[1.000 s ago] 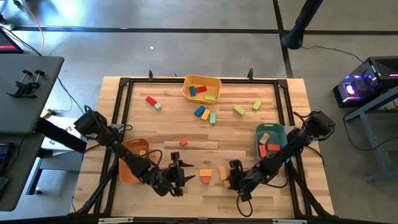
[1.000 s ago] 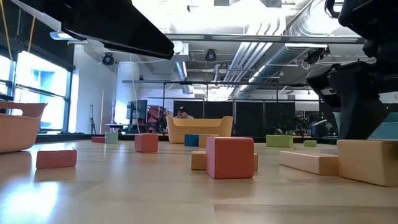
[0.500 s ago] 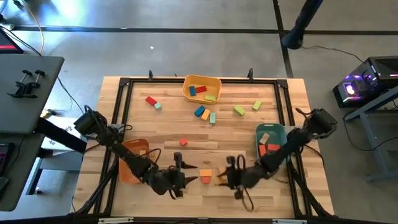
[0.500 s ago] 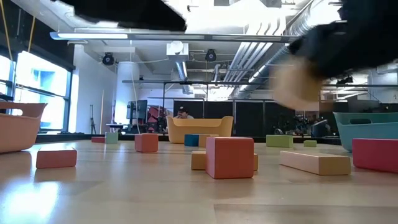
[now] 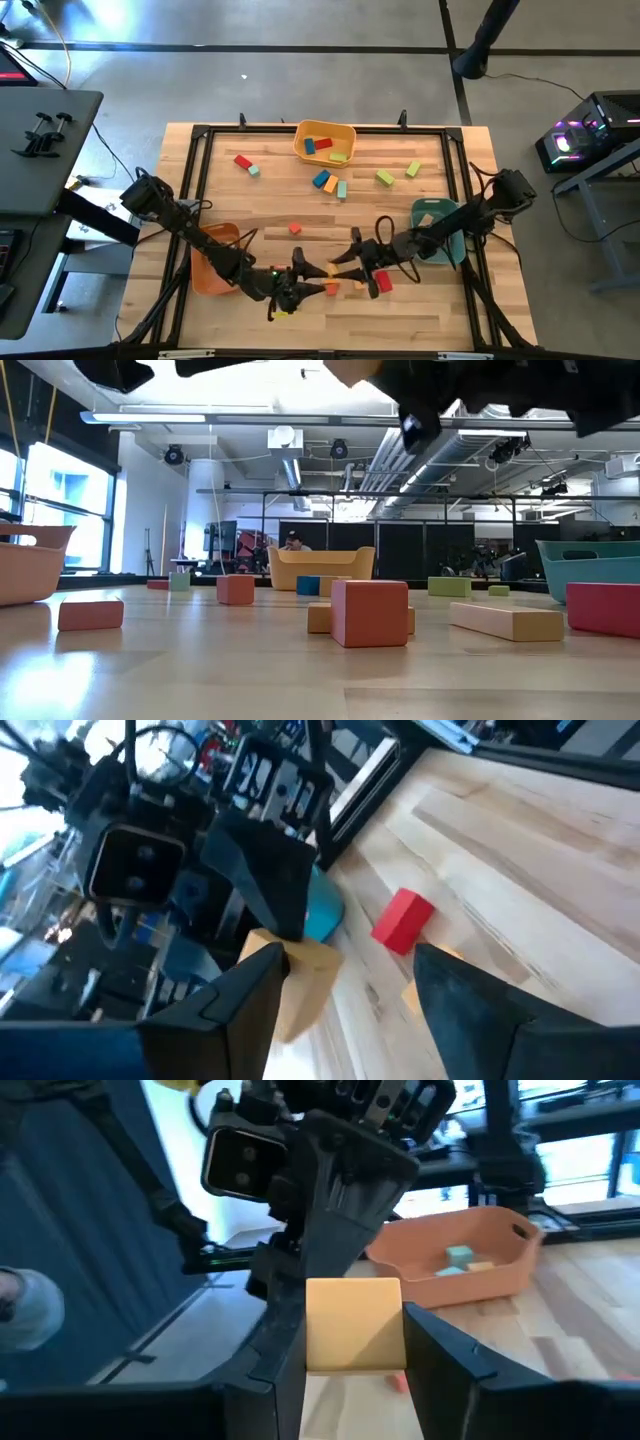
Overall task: Sort blocks by size
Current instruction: Put the yellow square block into the orange bin
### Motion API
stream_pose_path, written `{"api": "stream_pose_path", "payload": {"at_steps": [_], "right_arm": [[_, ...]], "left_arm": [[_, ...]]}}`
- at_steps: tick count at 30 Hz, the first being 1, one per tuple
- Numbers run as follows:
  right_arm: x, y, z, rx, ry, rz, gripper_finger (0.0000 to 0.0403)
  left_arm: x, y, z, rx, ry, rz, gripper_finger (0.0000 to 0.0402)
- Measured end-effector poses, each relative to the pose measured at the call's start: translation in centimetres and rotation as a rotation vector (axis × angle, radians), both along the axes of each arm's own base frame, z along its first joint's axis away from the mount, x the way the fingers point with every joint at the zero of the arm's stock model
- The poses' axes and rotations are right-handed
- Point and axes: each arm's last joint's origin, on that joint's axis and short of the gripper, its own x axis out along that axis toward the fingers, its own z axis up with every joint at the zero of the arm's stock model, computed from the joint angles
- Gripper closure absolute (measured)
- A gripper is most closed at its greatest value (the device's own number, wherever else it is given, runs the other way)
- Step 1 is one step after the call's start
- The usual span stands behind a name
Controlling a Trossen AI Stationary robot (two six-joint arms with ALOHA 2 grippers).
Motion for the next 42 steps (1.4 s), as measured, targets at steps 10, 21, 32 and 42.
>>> {"api": "stream_pose_path", "payload": {"at_steps": [10, 21, 32, 42], "right_arm": [[0.5, 0.1, 1.0, 0.023, -0.043, 0.002, 0.0274], [0.5, 0.2, 1.0, 0.027, -0.041, 0.013, 0.0249], [0.5, 0.0, 0.3, 0.029, 0.025, -0.048, 0.0236], [-1.3, -0.1, 1.5, -0.036, 0.182, -0.17, 0.0234]], "left_arm": [[0.8, 1.0, 1.1, 0.041, -0.109, 0.079, 0.0169], [1.3, 1.6, 0.5, -0.043, -0.116, 0.152, 0.0209], [0.9, 0.8, 0.6, -0.21, -0.141, 0.15, 0.0313], [0.9, 1.1, -0.1, -0.229, -0.093, 0.205, 0.0317]]}}
